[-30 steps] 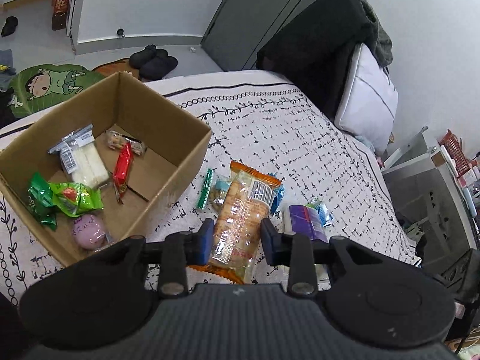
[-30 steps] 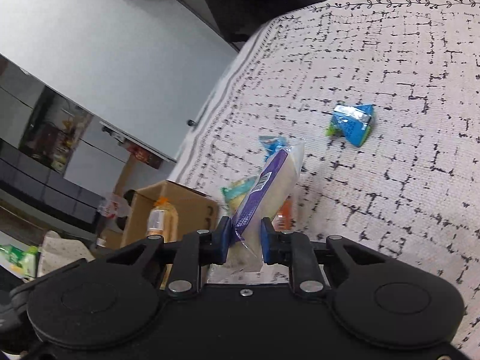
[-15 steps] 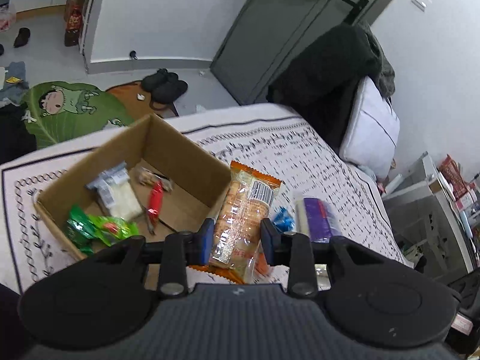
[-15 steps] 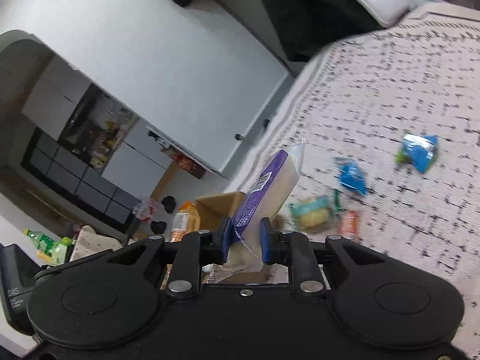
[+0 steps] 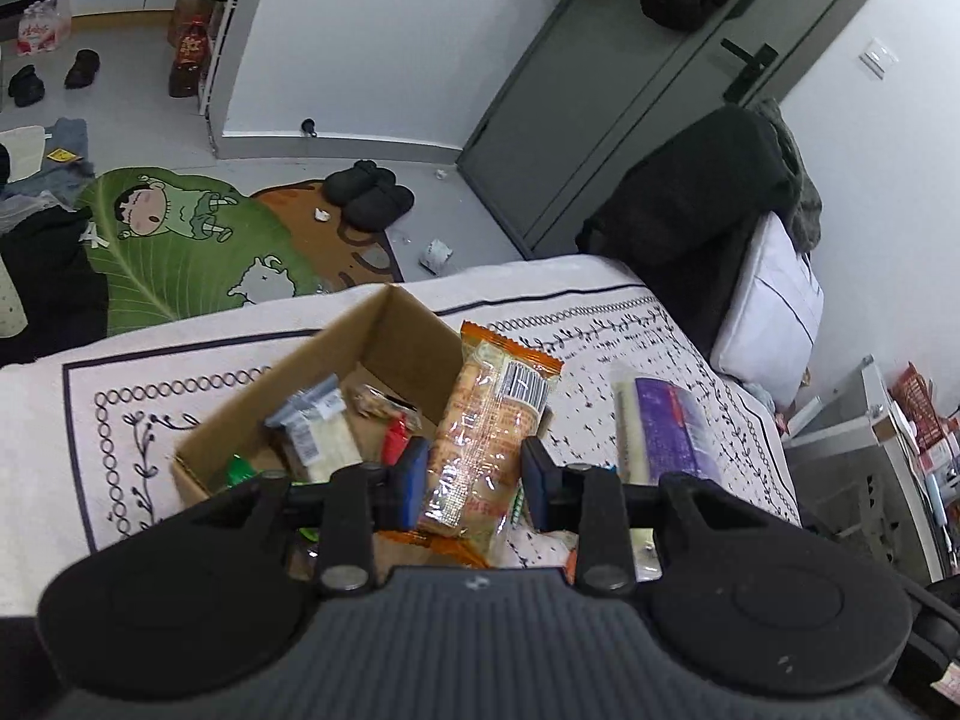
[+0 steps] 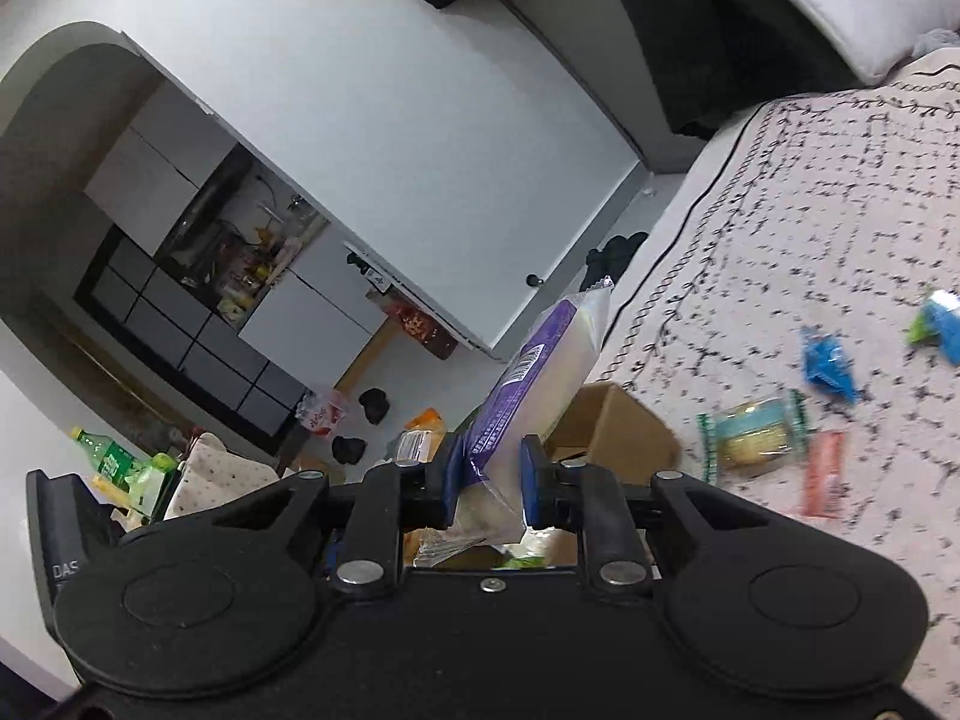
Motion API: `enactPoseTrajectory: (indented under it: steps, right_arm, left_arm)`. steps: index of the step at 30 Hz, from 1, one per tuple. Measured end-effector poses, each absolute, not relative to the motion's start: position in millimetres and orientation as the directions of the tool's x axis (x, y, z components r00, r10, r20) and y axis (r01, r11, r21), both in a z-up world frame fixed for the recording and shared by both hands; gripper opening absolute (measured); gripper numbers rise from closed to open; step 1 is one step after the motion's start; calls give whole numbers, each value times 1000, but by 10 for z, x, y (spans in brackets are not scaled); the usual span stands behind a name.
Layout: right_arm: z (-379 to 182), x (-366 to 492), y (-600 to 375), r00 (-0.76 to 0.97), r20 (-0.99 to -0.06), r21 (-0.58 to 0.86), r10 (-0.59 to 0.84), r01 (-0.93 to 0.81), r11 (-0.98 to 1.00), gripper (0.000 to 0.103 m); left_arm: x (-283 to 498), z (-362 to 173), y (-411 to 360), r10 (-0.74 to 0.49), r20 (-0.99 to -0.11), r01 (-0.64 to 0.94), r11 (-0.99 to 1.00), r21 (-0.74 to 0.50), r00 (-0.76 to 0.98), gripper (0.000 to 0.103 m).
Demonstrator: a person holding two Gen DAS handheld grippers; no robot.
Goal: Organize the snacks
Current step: 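Carry both packs into the cardboard box and open both grippers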
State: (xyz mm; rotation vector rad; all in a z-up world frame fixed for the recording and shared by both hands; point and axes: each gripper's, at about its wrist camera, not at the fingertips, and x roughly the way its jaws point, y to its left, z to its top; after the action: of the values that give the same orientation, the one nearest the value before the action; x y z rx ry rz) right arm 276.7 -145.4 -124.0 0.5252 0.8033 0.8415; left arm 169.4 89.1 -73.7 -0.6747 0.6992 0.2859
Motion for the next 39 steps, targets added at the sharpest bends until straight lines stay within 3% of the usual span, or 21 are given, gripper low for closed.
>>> enactPoseTrajectory:
  steps: [15, 17, 19, 21, 31, 39]
  right_arm:
    - [-1428, 2729, -991, 375, -458, 657, 806, -468, 591, 21]
    - [-1407, 2686, -931, 402, -456, 610, 794, -508, 608, 28]
    - [-1391, 2685, -911, 409, -465, 600, 785, -507, 619, 53]
    - [-1364, 2678, -933, 424, -454, 602, 783, -502, 621, 62]
    - [-1458, 2772, -1082, 440, -546, 587, 713, -406, 700, 62]
    - [-1403, 2748, -1174, 475, -593, 531, 650, -377, 759, 78]
  left_arm:
    - [1720, -888, 1358, 38, -695, -506, 715, -483, 718, 32]
    - [1747, -938, 1382, 33, -703, -511, 710, -484, 711, 32]
    - [1771, -980, 1398, 30, -709, -515, 709, -482, 704, 32]
    - [1803, -1020, 1403, 23, -716, -517, 709, -481, 698, 32]
    - [2001, -1042, 1252, -6, -721, -481, 741, -468, 693, 33]
    - [2003, -1039, 1240, 51, -750, -524, 746, -411, 660, 62]
